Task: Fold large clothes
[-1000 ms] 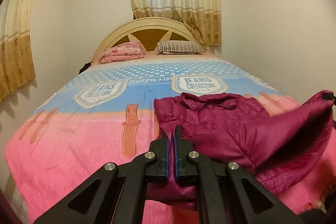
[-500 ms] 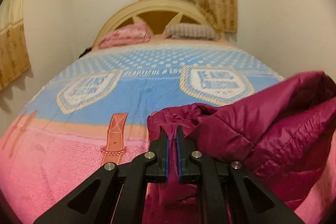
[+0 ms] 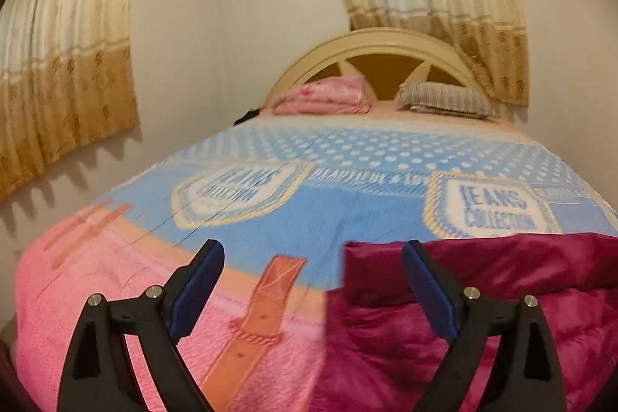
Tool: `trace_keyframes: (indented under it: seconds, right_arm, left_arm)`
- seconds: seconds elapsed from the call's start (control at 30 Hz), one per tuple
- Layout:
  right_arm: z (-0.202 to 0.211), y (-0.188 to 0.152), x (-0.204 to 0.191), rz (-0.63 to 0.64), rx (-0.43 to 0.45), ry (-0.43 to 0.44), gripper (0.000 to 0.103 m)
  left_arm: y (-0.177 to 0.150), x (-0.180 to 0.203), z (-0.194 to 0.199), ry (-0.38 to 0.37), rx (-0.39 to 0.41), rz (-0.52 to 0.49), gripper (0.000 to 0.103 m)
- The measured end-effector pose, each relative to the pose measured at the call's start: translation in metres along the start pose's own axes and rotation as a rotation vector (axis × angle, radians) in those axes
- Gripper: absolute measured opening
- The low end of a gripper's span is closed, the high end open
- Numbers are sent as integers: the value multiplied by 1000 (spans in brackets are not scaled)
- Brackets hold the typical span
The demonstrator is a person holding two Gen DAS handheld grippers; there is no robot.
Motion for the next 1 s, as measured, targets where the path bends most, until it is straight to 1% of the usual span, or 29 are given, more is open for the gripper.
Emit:
trace_keyframes:
  seconds: [0.1,0.13,0.17,0.2,0.23,0.27,0.3,0.37,0.47,0.5,0.53,0.6,0.67,0.73,0.8,0.87,1.0]
  right_arm:
    - [-21,-1,3,-23,-26,-16,11]
    - [-27,-1,5,-38,-39,-14,13]
    - [-29,-1,8,-51,-43,-23,25]
    - [-28,-1,14,-82,-37,-39,44]
    - [-27,1,17,-105,-27,-43,56]
    - [-23,2,20,-123,-9,-48,78]
    - [-13,5,25,-134,32,-71,88]
    - [-1,12,27,-112,70,-116,88]
    - [24,19,9,-30,107,-167,88]
    - [30,21,0,-13,123,-160,88]
    - [35,22,-14,8,138,-135,88]
    - [39,17,-48,69,133,-83,88]
    - [30,9,-72,113,115,-64,88]
    - [16,-5,-93,170,101,-85,87]
    - [0,-19,-105,204,67,-102,81]
    - [-14,-28,-105,217,47,-136,81]
    - [-31,-34,-82,174,8,-171,81]
  left_arm:
    - [0,26,-14,22,-5,-83,93]
    - [-2,33,-21,33,-14,-108,93]
    - [-6,40,-31,45,-29,-134,93]
    - [-9,45,-39,47,-42,-143,93]
    - [-12,49,-47,51,-57,-147,93]
    - [-15,53,-57,47,-76,-144,93]
    - [-18,56,-62,41,-87,-140,93]
    - [-20,61,-70,30,-101,-136,93]
    - [-16,66,-68,21,-104,-139,93]
    - [-13,65,-61,10,-91,-124,93]
    - [-10,64,-54,-1,-80,-108,93]
    - [-6,62,-40,-11,-65,-89,93]
    - [-8,63,-31,-12,-62,-91,93]
    - [-12,65,-30,2,-74,-104,94]
    - [-21,66,-38,15,-107,-115,94]
    - [-28,68,-50,15,-137,-115,94]
    - [-39,71,-75,25,-184,-120,94]
Point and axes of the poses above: each gripper's, at about its wrist camera, not at the fingertips, and z roughly against the way its jaws point, x to its right, y to its top, the point moved 8 cm from there along -z, roughly the way its jaws point, and after that the axes turned 8 degrees about -y, right-handed, at the moved point
